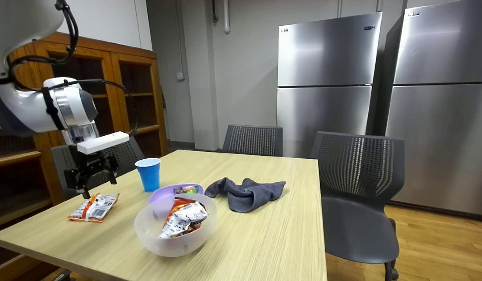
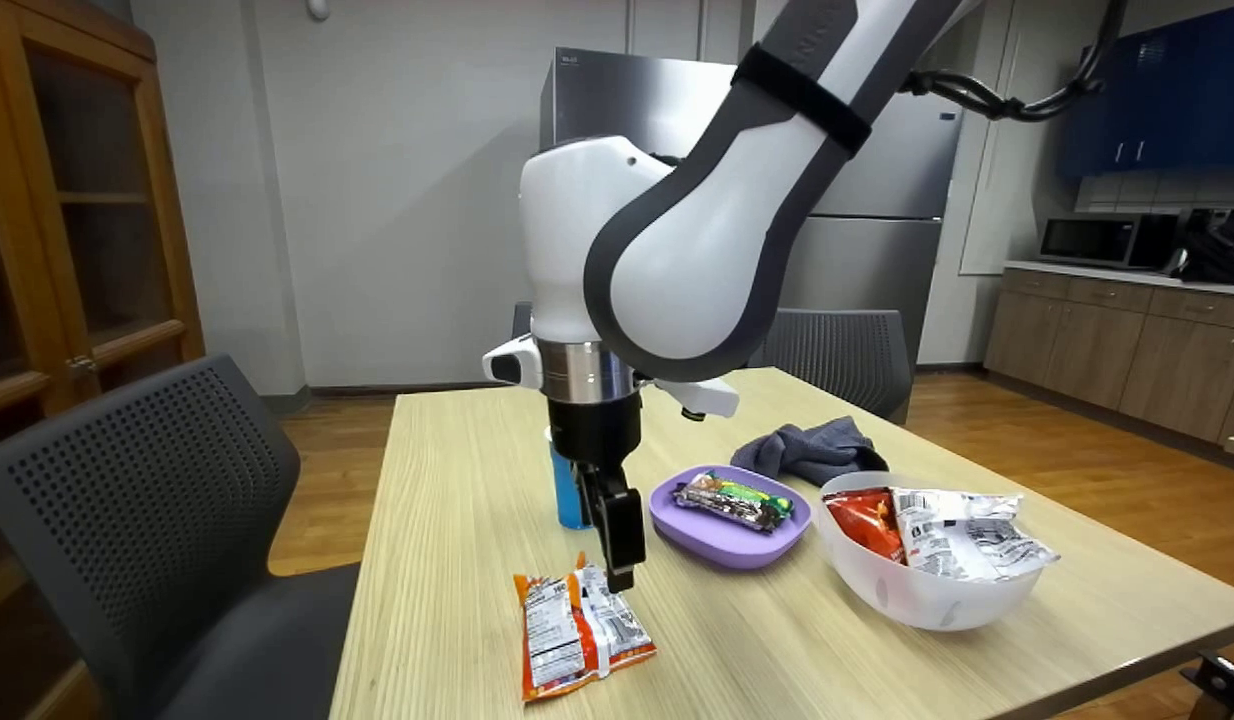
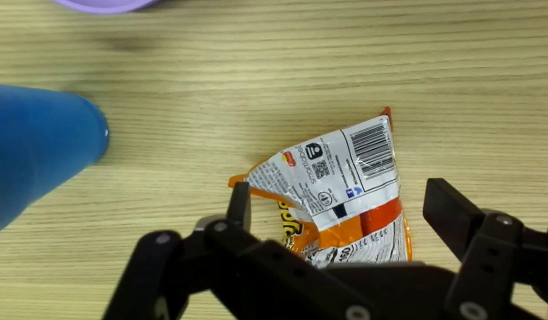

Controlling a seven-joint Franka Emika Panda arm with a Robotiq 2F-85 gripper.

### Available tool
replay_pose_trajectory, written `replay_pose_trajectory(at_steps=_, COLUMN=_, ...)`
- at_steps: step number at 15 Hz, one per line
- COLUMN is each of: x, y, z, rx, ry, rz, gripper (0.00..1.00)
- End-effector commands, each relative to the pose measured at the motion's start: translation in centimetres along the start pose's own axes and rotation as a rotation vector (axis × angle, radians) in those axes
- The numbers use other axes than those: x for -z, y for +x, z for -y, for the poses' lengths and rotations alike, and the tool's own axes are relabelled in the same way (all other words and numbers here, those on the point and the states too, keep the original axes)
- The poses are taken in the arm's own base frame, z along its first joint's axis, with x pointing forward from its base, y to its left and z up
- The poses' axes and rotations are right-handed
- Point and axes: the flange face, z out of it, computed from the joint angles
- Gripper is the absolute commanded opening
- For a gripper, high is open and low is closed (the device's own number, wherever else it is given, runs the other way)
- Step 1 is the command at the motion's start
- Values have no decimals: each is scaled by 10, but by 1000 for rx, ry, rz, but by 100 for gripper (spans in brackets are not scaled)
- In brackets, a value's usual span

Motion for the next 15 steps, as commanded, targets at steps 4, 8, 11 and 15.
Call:
replay_pose_trajectory(at_steps=4, x=-17, y=8, z=-11, rx=126, ry=-29, rz=-27, gripper=100)
replay_pose_trajectory(at_steps=8, x=-17, y=11, z=-11, rx=156, ry=-44, rz=-49, gripper=100)
replay_pose_trajectory(at_steps=11, x=-15, y=10, z=-12, rx=165, ry=-55, rz=-58, gripper=100)
replay_pose_trajectory(at_steps=15, x=-22, y=11, z=-14, rx=179, ry=-46, rz=-65, gripper=100)
